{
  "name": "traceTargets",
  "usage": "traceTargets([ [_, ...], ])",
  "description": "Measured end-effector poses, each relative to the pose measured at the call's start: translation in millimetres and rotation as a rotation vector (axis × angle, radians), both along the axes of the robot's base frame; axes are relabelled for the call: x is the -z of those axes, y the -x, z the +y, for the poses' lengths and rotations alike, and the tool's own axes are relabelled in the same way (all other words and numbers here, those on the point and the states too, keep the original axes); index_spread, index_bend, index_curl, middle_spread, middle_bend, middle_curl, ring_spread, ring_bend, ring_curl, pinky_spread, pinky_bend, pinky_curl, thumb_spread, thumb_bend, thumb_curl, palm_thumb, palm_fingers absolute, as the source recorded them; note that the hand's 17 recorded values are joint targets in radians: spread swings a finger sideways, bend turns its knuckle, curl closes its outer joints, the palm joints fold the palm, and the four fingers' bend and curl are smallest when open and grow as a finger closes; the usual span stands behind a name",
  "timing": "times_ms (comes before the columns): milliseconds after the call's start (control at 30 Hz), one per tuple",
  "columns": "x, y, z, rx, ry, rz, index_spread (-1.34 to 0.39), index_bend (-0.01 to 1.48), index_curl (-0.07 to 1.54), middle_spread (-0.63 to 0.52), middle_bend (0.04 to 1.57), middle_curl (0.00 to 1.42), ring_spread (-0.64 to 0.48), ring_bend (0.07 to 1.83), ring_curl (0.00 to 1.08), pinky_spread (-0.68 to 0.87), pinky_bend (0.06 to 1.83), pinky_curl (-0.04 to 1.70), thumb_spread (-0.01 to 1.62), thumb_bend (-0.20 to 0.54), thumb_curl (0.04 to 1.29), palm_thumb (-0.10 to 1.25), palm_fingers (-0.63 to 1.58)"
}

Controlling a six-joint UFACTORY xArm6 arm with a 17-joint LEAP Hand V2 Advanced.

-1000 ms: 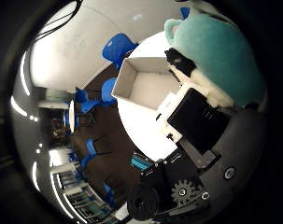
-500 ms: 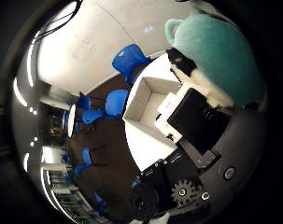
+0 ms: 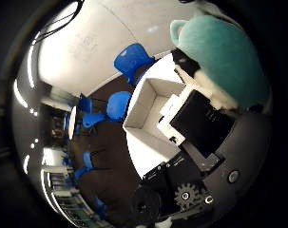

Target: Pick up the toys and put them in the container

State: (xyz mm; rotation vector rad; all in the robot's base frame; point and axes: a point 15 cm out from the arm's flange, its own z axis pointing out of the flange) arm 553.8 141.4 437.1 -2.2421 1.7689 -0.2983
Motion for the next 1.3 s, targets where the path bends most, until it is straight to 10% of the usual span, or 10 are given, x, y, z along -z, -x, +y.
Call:
traceTargets([
  [367, 7, 1, 27, -0.025, -0.085, 0.025, -0.31, 0.85, 0.97, -0.24, 1.06, 1.03, -0.23, 1.30, 0.72, -0.31, 1.02, 1.00, 1.22, -0.022, 0.54, 0.83, 1.18],
  [600, 14, 9, 27, -0.065, -0.069, 0.061, -0.39, 0.22, 0.79, -0.27, 0.82, 0.77, -0.27, 1.11, 0.54, -0.57, 0.97, 0.74, 1.22, -0.028, 0.44, 0.65, 0.85],
  [733, 21, 21, 30, -0.133, -0.064, 0.107, -0.48, 0.19, 0.63, -0.23, 0.58, 0.65, -0.17, 0.98, 0.47, -0.24, 0.89, 0.75, 1.21, -0.025, 0.38, 0.58, 0.34],
  [933, 27, 33, 34, -0.206, -0.078, 0.155, -0.49, 0.20, 0.50, -0.10, 0.43, 0.50, 0.06, 0.71, 0.32, 0.38, 0.73, 0.63, 1.20, -0.020, 0.34, 0.52, 0.16],
  [1300, 24, 37, 6, -0.206, -0.072, 0.177, -0.48, 0.17, 0.36, -0.01, 0.28, 0.37, 0.19, 0.47, 0.22, 0.55, 0.52, 0.43, 1.18, -0.019, 0.30, 0.49, 0.12],
])
